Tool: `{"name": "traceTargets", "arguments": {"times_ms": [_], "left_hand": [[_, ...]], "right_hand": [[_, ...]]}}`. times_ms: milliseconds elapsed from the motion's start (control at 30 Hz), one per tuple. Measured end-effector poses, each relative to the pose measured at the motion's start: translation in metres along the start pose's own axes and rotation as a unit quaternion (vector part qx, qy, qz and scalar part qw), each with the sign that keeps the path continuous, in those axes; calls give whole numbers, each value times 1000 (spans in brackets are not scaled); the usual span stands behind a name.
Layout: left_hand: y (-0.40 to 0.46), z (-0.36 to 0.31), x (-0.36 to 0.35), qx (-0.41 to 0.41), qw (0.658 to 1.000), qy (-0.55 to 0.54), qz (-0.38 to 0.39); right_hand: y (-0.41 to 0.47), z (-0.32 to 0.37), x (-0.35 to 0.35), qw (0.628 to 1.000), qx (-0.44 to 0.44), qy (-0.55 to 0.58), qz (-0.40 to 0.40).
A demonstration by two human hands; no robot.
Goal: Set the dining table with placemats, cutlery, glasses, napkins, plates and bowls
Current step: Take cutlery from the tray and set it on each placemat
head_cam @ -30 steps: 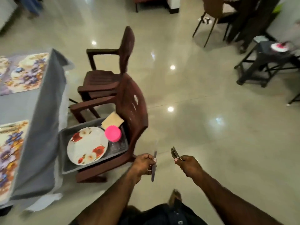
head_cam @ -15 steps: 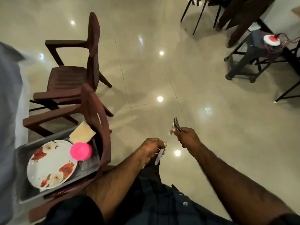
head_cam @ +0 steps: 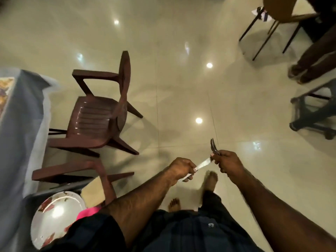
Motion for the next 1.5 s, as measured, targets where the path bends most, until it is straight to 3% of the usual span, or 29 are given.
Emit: {"name": "traceTargets", "arguments": {"times_ms": [333, 567, 800, 1133, 1367, 1500], "left_hand": [[131, -191, 103, -7, 993, -10, -116], [216, -305, 193, -21, 979, -133, -156], [318, -395, 332, -9, 929, -298, -221], [371, -491, 528, -57, 869, -410, -269], [394, -497, 641, -59, 781, -522, -338], [387, -490, 698, -48, 722, -560, -402]], "right_hand": [[204, 192, 8, 987, -4, -103, 123], [320, 367, 10, 981, 30, -127, 144], [440, 499, -36, 991, -2, -83, 109], [564, 670, -168, 984, -2, -94, 150], [648, 777, -312, 953, -2, -176, 248], [665, 837, -405, 916, 9, -257, 307]]}}
Point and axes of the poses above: each hand's wrist, its own y-axis towards the middle knuckle, its own x-axis out of the back of the hand, z = x × y, the point moved 7 cm from there along y, towards the middle knuckle, and after that the axes turned 4 degrees about -x, right-handed, at the moved point
